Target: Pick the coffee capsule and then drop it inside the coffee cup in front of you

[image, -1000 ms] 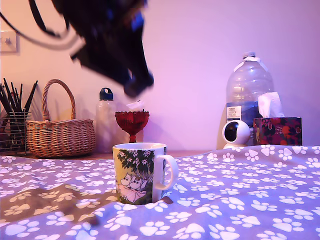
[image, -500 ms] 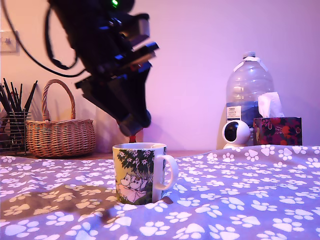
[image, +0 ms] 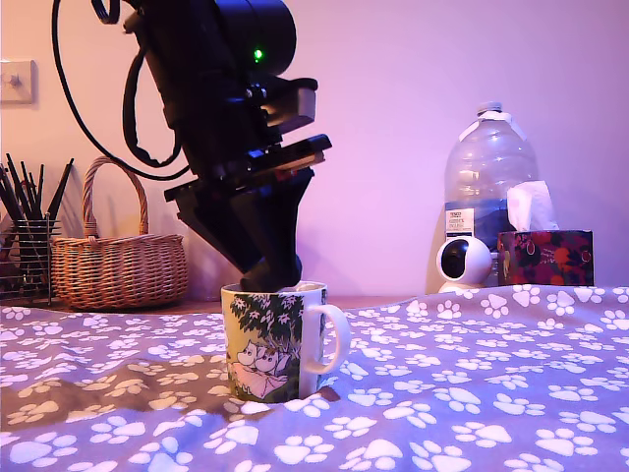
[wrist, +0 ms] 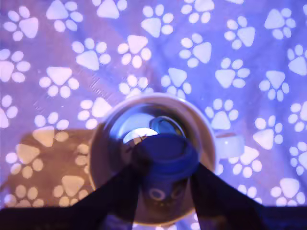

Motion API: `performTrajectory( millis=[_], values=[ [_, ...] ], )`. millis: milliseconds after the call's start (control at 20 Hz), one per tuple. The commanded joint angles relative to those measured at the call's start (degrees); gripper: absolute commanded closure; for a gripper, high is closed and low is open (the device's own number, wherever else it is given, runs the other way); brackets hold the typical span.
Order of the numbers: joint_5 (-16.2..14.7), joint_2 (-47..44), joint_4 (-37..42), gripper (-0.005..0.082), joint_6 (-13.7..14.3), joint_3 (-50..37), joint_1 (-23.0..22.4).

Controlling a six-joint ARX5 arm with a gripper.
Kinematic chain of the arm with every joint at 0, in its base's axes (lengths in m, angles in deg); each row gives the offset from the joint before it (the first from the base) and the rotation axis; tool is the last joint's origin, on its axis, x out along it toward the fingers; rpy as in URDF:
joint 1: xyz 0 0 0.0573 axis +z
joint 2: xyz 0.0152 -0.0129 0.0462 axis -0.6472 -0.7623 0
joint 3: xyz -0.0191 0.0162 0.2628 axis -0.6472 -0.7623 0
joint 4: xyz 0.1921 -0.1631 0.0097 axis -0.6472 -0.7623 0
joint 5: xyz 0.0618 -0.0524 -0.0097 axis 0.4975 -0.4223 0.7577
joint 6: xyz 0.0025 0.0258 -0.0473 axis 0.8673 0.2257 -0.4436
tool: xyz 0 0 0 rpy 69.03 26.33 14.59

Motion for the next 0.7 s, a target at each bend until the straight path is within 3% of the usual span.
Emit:
performTrajectory(
  millis=[0, 650],
  values=[
    [0.17, -0.66, 0.33, 0.0503, 0.26, 0.59, -0.15],
    [0.17, -0.66, -0.07, 0.0503, 0.24, 0.59, -0.13]
  ],
)
